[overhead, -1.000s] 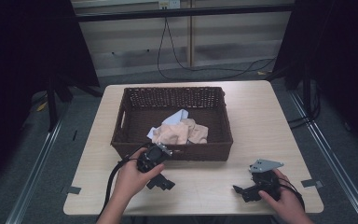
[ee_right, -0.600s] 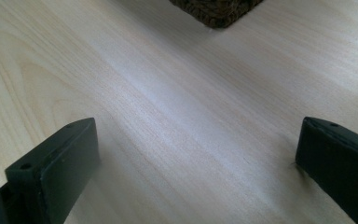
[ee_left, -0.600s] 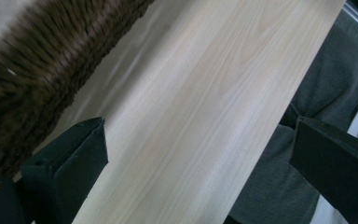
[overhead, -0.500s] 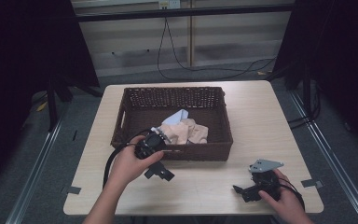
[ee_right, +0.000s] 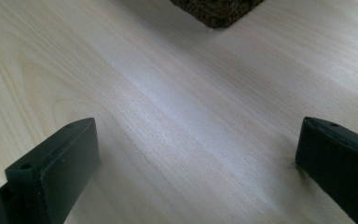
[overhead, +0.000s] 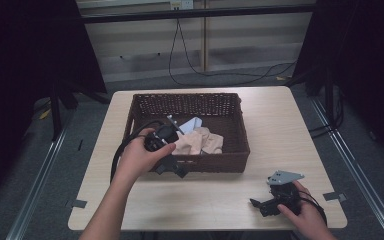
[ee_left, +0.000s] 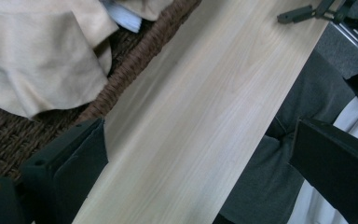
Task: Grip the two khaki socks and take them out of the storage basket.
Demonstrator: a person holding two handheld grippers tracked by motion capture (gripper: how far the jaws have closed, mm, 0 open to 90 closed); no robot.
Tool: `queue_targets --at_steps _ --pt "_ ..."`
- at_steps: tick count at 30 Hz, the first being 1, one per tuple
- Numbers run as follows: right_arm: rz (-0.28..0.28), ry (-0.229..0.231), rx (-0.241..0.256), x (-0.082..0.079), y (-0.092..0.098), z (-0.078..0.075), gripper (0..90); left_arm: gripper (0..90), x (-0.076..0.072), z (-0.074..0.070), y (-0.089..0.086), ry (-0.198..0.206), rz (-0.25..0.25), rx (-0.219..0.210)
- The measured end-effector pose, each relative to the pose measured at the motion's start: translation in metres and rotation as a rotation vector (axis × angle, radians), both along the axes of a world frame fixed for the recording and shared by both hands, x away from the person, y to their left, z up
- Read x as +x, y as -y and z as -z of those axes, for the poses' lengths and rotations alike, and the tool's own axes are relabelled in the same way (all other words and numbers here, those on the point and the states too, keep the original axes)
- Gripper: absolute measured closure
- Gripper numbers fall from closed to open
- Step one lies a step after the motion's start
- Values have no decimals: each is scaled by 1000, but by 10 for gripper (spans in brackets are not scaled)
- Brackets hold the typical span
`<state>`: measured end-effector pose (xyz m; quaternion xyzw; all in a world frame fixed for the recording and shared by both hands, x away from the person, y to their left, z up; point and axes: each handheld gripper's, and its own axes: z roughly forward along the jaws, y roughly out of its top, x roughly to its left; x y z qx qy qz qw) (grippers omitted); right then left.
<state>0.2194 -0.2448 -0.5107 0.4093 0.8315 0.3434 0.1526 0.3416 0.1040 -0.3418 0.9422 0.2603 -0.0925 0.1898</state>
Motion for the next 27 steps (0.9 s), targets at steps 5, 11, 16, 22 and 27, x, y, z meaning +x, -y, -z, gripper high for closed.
queue_targets --at_steps 5,11,16,22,27 --pt "-3 5 -1 0 0 0 0 34 12 -8 0 7 -31 4" --pt "-2 4 -1 0 0 0 0 34 25 -12 1 10 -61 3" --pt "-3 5 -1 0 0 0 0 35 39 -9 3 -5 -89 20" --pt "-3 5 -1 0 0 0 0 35 54 -1 8 -6 -140 14" --pt "-1 3 0 0 0 0 0 38 65 8 13 2 -198 38"
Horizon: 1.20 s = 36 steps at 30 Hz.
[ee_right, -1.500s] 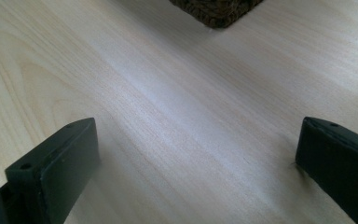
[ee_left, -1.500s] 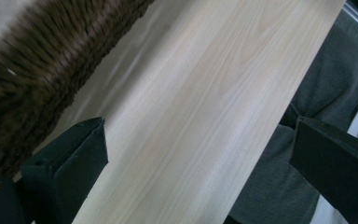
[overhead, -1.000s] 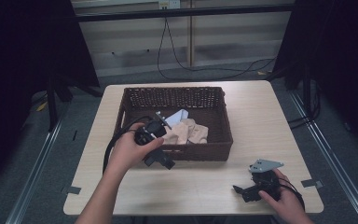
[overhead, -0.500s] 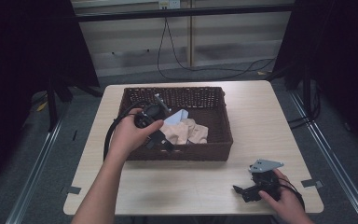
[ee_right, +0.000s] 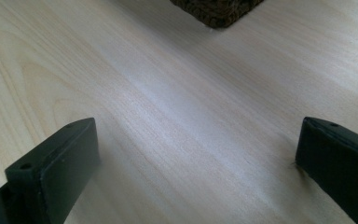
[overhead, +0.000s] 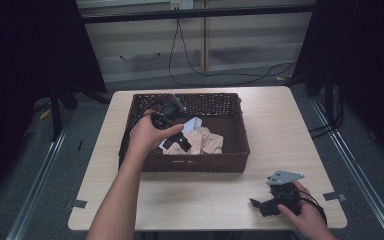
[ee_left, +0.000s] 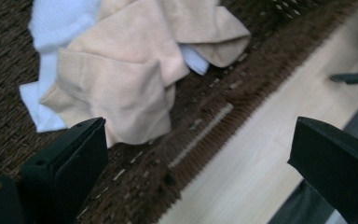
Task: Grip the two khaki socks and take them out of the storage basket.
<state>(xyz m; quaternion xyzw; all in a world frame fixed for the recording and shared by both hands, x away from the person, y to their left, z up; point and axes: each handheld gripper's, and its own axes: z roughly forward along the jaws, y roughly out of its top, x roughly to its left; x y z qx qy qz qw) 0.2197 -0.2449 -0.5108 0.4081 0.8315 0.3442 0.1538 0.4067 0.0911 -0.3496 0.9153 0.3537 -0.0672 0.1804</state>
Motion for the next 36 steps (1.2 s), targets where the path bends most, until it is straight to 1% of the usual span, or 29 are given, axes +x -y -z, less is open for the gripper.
queue_targets --at_steps 3,5,6,8,9,10,11,12,15,16,17,19,21,23,25,27,28,29,30,31,33,34,35,36 --pt "0 -1 0 0 0 0 0 38 7 7 1 -13 -19 -3" --pt "0 1 0 0 0 0 0 38 11 13 2 -2 -54 3" --pt "-2 1 -1 0 0 0 0 38 13 16 2 -8 -63 7" --pt "-1 0 0 0 0 0 0 36 18 21 2 16 -78 9" --pt "0 -1 0 0 0 0 0 37 20 24 2 16 -88 13" --pt "0 -2 1 0 0 0 0 40 21 27 2 14 -96 9" --pt "0 -3 1 0 0 0 0 40 23 30 2 23 -101 3" --pt "-1 -1 0 0 0 0 0 43 24 33 2 29 -101 5" --pt "0 -2 1 0 0 0 0 63 26 41 3 29 -112 11" --pt "0 -1 1 0 0 0 0 70 29 47 4 34 -109 27" --pt "1 -4 2 0 0 0 0 87 31 50 3 41 -103 25" --pt "2 -3 1 0 0 0 0 125 32 55 4 42 -121 16" --pt "1 -3 1 0 0 0 0 137 34 60 5 47 -112 26" --pt "1 -3 1 0 0 0 0 155 36 64 7 54 -109 45" --pt "0 -2 1 0 0 0 0 157 37 69 8 44 -106 51" --pt "0 -1 0 0 0 0 0 166 39 73 9 46 -107 49" --pt "0 -3 1 0 0 0 0 202 39 73 9 46 -107 49" --pt "1 -2 1 0 0 0 0 216 39 75 10 51 -97 60" --pt "0 -2 1 0 0 0 0 235 39 75 10 51 -97 60" --pt "0 -1 1 0 0 0 0 296 39 77 11 62 -80 64" --pt "-2 0 0 0 0 0 0 369 39 78 11 56 -73 80" --pt "-1 -1 1 0 0 0 0 417 39 78 10 53 -65 70" --pt "-2 0 0 0 0 0 0 488 39 78 10 54 -59 75" --pt "0 -1 1 0 0 0 0 540 39 78 9 58 -46 85"
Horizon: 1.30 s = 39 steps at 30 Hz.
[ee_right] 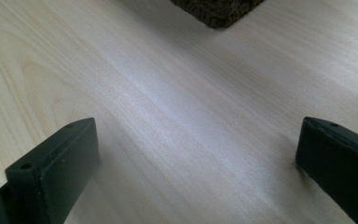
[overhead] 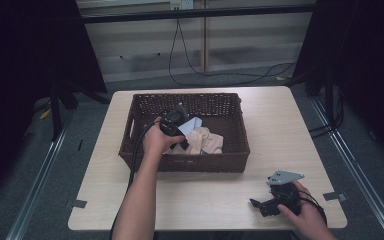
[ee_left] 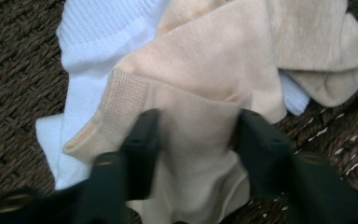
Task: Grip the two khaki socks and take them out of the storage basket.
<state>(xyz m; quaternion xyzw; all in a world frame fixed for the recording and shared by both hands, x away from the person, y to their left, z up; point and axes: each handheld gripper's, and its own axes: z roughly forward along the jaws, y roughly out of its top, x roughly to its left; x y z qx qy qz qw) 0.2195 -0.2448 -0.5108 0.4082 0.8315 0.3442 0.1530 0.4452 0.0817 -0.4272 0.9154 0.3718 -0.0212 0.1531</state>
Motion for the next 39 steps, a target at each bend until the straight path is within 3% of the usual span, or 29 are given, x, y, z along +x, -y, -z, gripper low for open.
queue_targets --at_steps 4,6,8,15,20,22,28,39 --pt "0 0 0 0 0 0 0 658 -1 0 -4 -13 -1 23" --pt "-2 3 -1 0 0 0 0 808 -2 -3 -7 -34 -10 1" --pt "0 0 0 0 0 0 0 843 -2 -5 -8 -52 -7 -6" --pt "-1 1 0 0 0 0 0 857 -5 -19 -14 -82 -27 -4" --pt "0 -1 1 0 0 0 0 858 -8 -43 -22 -81 -50 -46" --pt "1 -2 1 0 0 0 0 857 -9 -51 -23 -81 -56 -40" --pt "0 0 0 0 0 0 0 858 -13 -76 -28 -83 -42 -83" --pt "0 0 0 0 0 0 0 858 -20 -116 -32 -90 -54 -108"
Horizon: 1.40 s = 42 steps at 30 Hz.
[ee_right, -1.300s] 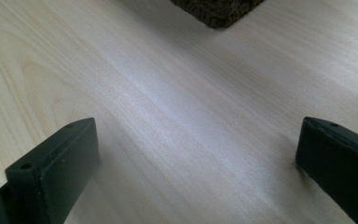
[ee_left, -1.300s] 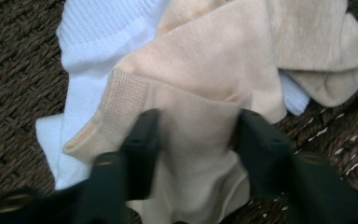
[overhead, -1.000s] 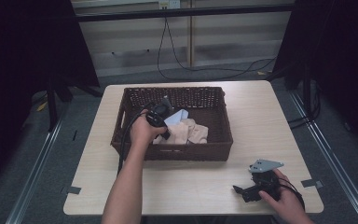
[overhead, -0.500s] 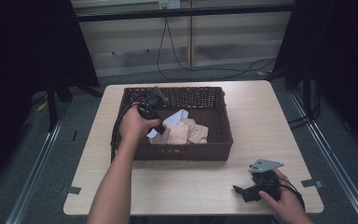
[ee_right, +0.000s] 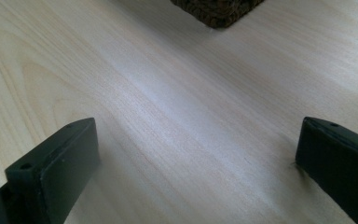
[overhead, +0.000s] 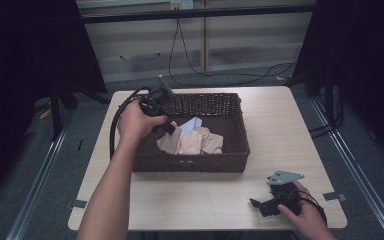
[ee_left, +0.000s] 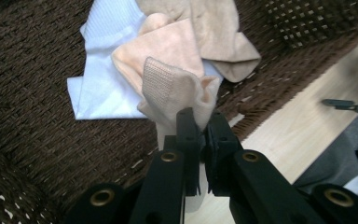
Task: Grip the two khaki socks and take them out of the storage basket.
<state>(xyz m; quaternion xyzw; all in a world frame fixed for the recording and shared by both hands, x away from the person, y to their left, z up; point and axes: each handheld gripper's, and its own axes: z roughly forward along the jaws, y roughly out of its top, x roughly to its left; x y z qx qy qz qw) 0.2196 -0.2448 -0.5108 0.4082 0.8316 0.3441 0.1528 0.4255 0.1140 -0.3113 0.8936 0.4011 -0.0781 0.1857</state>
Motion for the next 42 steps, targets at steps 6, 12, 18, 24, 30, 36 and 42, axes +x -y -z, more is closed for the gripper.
queue_targets --at_steps 6,12,18,24,30,36,42 --pt "-1 -2 -2 0 0 0 0 858 -5 -19 0 5 5 -26" --pt "-1 0 -3 0 0 0 0 858 -10 -36 2 8 26 -25" --pt "-1 0 -2 0 0 0 0 858 -16 -48 4 9 49 -31" --pt "-1 -2 -2 0 0 0 0 858 -24 -50 3 -1 75 -25" --pt "0 -3 -2 0 0 0 0 858 -35 -53 6 5 109 -34" --pt "0 0 0 0 0 0 0 858 -43 -51 7 5 134 -23" --pt "0 1 -1 0 0 0 0 858 -48 -46 7 4 152 -24"
